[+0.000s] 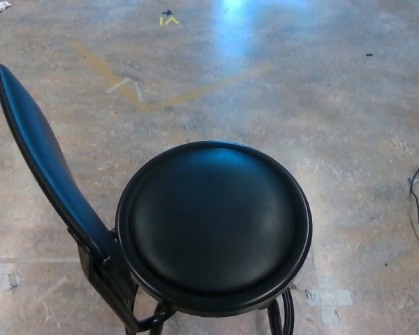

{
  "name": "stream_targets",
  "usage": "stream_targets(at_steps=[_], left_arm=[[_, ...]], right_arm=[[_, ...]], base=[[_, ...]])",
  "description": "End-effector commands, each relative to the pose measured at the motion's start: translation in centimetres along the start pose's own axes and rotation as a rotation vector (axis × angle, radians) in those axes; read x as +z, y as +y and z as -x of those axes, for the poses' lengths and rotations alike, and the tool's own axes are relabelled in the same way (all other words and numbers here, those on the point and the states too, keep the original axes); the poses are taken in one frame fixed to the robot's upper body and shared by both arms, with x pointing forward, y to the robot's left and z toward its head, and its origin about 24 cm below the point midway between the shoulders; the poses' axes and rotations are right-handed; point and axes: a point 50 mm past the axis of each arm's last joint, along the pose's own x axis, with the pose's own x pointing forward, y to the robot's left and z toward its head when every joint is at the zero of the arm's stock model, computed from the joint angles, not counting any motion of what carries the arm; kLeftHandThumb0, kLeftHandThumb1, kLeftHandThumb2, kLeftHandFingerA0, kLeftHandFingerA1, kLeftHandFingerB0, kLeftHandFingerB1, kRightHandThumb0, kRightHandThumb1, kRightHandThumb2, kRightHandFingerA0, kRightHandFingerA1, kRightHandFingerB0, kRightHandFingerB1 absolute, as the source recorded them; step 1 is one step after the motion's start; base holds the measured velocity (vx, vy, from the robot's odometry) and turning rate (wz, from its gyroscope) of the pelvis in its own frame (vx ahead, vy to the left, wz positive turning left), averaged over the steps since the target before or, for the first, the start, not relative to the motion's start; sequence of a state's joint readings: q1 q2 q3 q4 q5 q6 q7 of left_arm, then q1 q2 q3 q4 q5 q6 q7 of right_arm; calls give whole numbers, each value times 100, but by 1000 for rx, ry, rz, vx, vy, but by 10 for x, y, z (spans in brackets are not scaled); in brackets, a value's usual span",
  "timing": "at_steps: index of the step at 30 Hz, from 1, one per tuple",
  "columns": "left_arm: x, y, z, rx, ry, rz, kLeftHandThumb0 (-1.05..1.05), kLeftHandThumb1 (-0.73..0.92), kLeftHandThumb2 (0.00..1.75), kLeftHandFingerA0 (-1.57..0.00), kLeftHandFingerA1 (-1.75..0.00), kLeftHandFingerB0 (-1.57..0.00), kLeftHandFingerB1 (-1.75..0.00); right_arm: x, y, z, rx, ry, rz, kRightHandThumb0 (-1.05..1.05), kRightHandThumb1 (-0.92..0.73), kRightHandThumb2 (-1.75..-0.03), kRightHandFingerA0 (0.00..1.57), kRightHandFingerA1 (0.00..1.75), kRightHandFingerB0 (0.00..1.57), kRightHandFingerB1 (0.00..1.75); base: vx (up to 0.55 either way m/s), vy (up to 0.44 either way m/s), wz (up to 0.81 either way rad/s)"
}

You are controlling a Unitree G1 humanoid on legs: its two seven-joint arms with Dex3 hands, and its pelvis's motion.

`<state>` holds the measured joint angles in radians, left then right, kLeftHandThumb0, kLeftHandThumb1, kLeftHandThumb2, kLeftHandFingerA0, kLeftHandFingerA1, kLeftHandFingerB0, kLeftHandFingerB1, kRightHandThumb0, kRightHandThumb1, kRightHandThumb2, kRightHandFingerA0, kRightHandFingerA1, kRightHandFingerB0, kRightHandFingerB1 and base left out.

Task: Use the right hand to rotate the back of the chair to its left.

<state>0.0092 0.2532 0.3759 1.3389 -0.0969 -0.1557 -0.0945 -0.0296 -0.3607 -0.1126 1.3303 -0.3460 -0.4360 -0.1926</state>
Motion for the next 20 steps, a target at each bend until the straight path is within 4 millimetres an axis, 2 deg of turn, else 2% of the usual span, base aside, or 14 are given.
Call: stream_targets(at_steps=[1, 5, 6, 11, 12, 13, 14, 18, 19, 20], left_arm=[[-3, 1, 1, 3, 9, -17, -63, 78, 64, -48, -44, -45, -38], [-3, 2, 1, 16, 5, 7, -62, 76, 63, -51, -47, -49, -40], [-3, 2, 1, 12, 9, 0, -63, 78, 64, -48, -43, -43, -37], [-3, 2, 1, -2, 11, -27, -63, 79, 64, -45, -44, -41, -37], [-3, 1, 1, -7, 10, -39, -63, 82, 64, -44, -44, -42, -37], [-3, 1, 1, -13, 8, -53, -63, 82, 64, -44, -44, -42, -37], [-3, 1, 1, -8, 7, -42, -63, 79, 64, -47, -46, -44, -38], [-1, 0, 0, -6, 2, -37, -63, 79, 64, -47, -46, -44, -38], [-2, 0, 1, -1, 0, -26, -61, 76, 63, -52, -48, -45, -39], [-2, 1, 1, 6, -2, -12, -61, 76, 63, -52, -48, -45, -39]], right_arm=[[1, 2, -1, -8, 20, -60, -103, -82, -117, 0, 8, 0, 3], [4, 3, -2, -11, 13, -62, -100, -79, -116, 0, 10, 0, 5], [4, 3, -2, -6, 15, -63, -105, -80, -117, 0, 6, 0, 2], [4, 3, -3, 5, 21, -71, -105, -79, -117, 0, 6, 0, 2], [4, 3, -3, 6, 23, -84, -91, -68, -111, 0, 17, 0, 13], [4, 3, -3, 6, 26, -101, -91, -68, -111, 0, 17, 0, 13], [4, 3, -3, 6, 25, -100, -92, -87, -66, 0, 23, 0, 10], [5, 3, -3, 5, 22, -102, -92, -87, -66, 0, 23, 0, 10], [5, 2, -3, 6, 23, -99, -99, -75, -113, 2, 12, 0, 5], [5, 2, -3, 6, 24, -95, -99, -75, -113, 2, 12, 0, 5]], base=[[0, 0, 0], [0, 0, 0], [0, 0, 0], [0, 0, 0], [0, 0, 0], [0, 0, 0], [0, 0, 0], [0, 0, 0], [0, 0, 0], [0, 0, 0]])
